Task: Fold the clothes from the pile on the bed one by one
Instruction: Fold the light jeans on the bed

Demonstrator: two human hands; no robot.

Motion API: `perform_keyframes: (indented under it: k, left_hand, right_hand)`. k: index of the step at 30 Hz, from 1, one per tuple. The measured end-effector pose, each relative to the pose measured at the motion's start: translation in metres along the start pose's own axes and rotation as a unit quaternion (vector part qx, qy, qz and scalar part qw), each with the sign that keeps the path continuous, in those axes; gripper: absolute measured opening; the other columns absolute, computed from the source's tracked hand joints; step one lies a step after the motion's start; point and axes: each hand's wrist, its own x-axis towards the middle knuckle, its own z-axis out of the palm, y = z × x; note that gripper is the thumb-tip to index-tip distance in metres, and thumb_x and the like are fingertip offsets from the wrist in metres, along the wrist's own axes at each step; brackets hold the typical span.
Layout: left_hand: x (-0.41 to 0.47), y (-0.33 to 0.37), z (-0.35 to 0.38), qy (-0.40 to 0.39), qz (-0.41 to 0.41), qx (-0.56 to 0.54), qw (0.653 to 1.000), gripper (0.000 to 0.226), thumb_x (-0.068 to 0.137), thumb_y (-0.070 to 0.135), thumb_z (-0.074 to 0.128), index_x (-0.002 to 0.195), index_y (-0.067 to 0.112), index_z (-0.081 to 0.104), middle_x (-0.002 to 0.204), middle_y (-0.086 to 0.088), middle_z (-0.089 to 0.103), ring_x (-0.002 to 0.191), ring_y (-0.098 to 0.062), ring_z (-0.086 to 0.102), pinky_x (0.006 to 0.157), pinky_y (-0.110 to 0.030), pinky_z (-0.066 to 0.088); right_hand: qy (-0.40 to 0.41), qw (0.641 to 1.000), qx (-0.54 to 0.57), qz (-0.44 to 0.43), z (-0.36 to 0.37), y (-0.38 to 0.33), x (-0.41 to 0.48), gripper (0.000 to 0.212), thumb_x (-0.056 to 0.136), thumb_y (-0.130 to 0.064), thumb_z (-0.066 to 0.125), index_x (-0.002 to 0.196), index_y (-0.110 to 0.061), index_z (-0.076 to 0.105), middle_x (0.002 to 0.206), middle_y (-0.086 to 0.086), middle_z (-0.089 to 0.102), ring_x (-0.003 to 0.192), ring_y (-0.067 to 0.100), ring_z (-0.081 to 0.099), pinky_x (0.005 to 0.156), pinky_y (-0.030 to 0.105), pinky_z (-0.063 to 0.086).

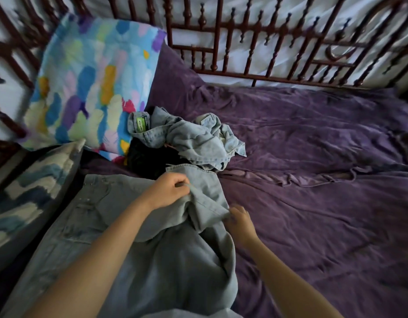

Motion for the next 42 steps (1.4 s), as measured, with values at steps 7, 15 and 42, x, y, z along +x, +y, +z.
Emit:
perform_keyframes:
  k: [7, 15, 42]
  left_hand:
    - [-0.017, 0.019, -0.032, 0.133, 0.045, -0.1, 0.985, 0.022, 0.085, -0.001, 0.053, 0.069, 0.005, 0.066, 0.06, -0.005, 0.055, 0.058, -0.009, 0.046, 0.052, -0.014, 0.033]
    - [-0.008, 0.03, -0.023, 0.202, 0.035, -0.075, 0.976, 0.022, 0.087, 0.001, 0.052, 0.074, 0.011, 0.067, 0.068, -0.001, 0.064, 0.066, -0.003, 0.054, 0.056, -0.007, 0.037]
    - [0.088, 0.018, 0.057, 0.303, -0.122, 0.136, 0.935, 0.03, 0.094, 0.016, 0.049, 0.118, 0.004, 0.062, 0.115, -0.025, 0.06, 0.109, -0.041, 0.053, 0.091, -0.041, 0.039]
  right_hand:
    - [0.152, 0.954, 0.23, -0.117, -0.146, -0.076, -0.026, 0.047, 0.078, 0.017, 0.059, 0.074, -0.029, 0.055, 0.075, -0.012, 0.062, 0.071, -0.001, 0.059, 0.066, 0.013, 0.046]
    - [0.065, 0.989, -0.055, -0.121, -0.206, -0.081, -0.039, 0.03, 0.08, -0.026, 0.072, 0.061, -0.025, 0.049, 0.056, -0.01, 0.047, 0.055, 0.008, 0.042, 0.055, 0.023, 0.031]
    - [0.312, 0.918, -0.154, 0.189, -0.245, 0.144, 0.053, 0.038, 0.081, -0.02, 0.059, 0.118, -0.012, 0.061, 0.125, 0.024, 0.052, 0.123, 0.038, 0.038, 0.105, 0.043, 0.023]
